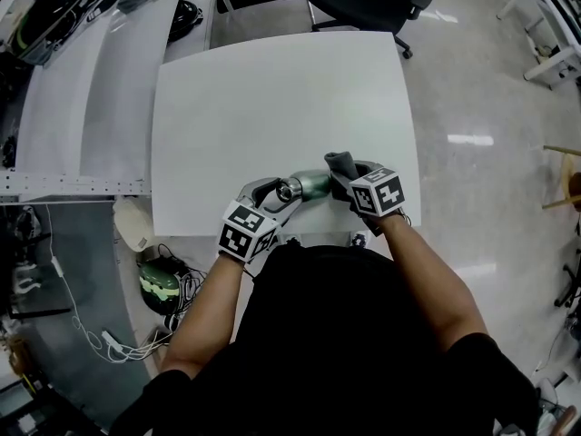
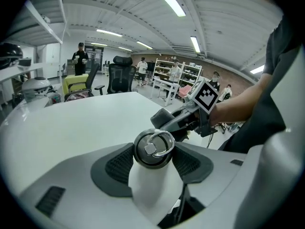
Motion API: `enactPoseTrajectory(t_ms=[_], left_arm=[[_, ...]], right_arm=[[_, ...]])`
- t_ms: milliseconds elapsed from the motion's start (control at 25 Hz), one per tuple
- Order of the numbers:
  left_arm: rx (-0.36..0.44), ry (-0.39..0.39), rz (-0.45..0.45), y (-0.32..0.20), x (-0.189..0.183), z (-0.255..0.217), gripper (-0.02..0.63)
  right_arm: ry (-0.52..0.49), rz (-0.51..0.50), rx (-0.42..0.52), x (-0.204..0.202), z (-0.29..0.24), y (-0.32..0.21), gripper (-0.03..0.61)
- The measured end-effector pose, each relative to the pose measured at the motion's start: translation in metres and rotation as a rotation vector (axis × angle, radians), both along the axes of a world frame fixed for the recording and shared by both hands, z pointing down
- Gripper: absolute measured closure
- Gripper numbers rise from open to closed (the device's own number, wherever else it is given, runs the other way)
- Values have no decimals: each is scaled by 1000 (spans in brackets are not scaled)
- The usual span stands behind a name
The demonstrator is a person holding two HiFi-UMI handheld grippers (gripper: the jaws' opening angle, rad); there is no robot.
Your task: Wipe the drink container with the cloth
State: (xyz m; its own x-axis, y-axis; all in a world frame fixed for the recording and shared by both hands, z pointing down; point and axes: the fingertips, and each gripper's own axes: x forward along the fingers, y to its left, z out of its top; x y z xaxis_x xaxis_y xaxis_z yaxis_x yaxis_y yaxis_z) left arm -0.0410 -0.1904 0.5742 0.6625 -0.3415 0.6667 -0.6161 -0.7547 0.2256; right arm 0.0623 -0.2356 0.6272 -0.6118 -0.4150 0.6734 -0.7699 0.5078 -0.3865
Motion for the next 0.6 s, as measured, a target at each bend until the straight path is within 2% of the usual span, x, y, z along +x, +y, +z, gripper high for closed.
enactPoseTrajectory(t_ms=[120, 280, 480, 600], left_arm=[[-29, 23, -38, -2, -4, 1, 351], [-69, 53, -88, -4, -7, 3, 351], [-127, 94, -150, -8, -12, 7, 351], [-172, 124, -195, -9, -14, 9, 351]], right_arm=[[58, -9, 9, 6, 6, 0, 472], [70, 8, 19, 13, 3, 0, 471], [-2, 23, 36, 6, -19, 9, 472], [-74, -11, 84, -10, -41, 24, 471]])
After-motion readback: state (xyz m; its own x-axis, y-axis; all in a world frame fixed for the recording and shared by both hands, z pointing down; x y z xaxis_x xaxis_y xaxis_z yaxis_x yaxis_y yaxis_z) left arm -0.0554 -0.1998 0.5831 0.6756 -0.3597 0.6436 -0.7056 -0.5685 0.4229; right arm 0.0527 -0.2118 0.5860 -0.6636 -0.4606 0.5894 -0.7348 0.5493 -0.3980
